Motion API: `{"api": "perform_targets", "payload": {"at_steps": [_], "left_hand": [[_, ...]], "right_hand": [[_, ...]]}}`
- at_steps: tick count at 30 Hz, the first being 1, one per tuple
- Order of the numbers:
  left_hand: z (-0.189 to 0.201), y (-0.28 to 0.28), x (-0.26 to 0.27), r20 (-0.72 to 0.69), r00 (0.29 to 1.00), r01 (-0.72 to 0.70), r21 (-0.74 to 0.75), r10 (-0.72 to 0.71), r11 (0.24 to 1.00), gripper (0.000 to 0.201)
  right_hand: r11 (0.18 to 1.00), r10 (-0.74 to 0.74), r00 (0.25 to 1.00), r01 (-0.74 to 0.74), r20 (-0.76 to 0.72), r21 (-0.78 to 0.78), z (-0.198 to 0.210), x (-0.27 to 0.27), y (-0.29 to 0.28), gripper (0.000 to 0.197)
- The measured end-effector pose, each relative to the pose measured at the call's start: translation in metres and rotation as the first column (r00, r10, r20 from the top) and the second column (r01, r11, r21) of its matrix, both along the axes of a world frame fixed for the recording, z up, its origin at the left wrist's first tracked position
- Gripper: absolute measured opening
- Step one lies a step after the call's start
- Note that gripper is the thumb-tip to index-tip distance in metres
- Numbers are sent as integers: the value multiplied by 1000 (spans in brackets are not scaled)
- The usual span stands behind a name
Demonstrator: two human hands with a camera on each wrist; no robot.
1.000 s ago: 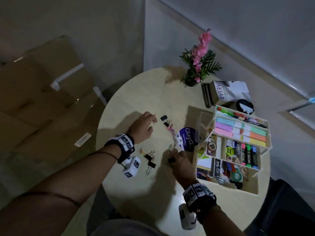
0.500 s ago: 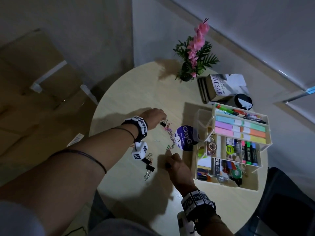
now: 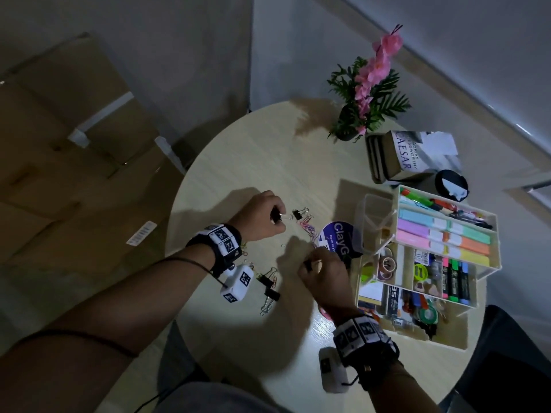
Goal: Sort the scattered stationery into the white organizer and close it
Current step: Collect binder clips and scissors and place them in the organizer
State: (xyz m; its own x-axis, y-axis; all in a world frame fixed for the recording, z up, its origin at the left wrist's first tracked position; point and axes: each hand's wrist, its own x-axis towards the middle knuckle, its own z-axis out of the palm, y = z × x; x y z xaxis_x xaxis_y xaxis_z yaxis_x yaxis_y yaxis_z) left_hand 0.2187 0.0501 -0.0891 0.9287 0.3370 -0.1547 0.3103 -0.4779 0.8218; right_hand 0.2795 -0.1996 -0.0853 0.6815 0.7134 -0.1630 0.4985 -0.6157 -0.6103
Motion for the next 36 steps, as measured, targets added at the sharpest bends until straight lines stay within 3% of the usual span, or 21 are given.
{"api": "perform_targets", "payload": {"at_steps": [3,7,10,13,16,19,22,26,27,31,36], "left_hand": [[5,-3,-20,-6,996,-94,-86,94,992,17],[15,-9,-48,20,961,-264,-234,276,936,3],[13,-13,-72,-54,925,-372,-322,375,871,23],[11,-18,-99,-105,927,-374,-360,361,855,25],[8,-22,-126,-106,937,-348,-362,332,865,21],[0,-30,-150,-79,956,-291,-332,281,897,26],[-3,-40,-162,-140,967,-242,-260,211,935,28],[-4,-57,-157,-149,989,-21,1,21,1000,17],[-6,-60,-154,-147,989,36,64,-26,997,12],[-9,-67,-131,-192,966,222,263,-175,939,27],[3,-74,-106,-388,881,423,392,-271,817,20]], "right_hand": [[998,-52,998,53,-48,20,5,16,21,14],[999,-37,999,38,18,-34,5,38,55,18],[996,-42,994,50,99,-72,3,51,82,23],[980,-34,993,55,113,-190,-4,58,101,33],[962,38,993,-7,110,-275,-15,62,105,28],[954,79,986,-33,146,-297,-21,59,106,21],[953,74,983,-20,167,-303,-23,57,107,19],[958,114,977,-60,179,-282,-23,54,103,18],[963,107,981,-62,162,-260,-21,52,102,17],[991,73,991,-59,114,-119,-6,33,93,16],[998,64,996,-62,59,-28,23,8,53,16]]}}
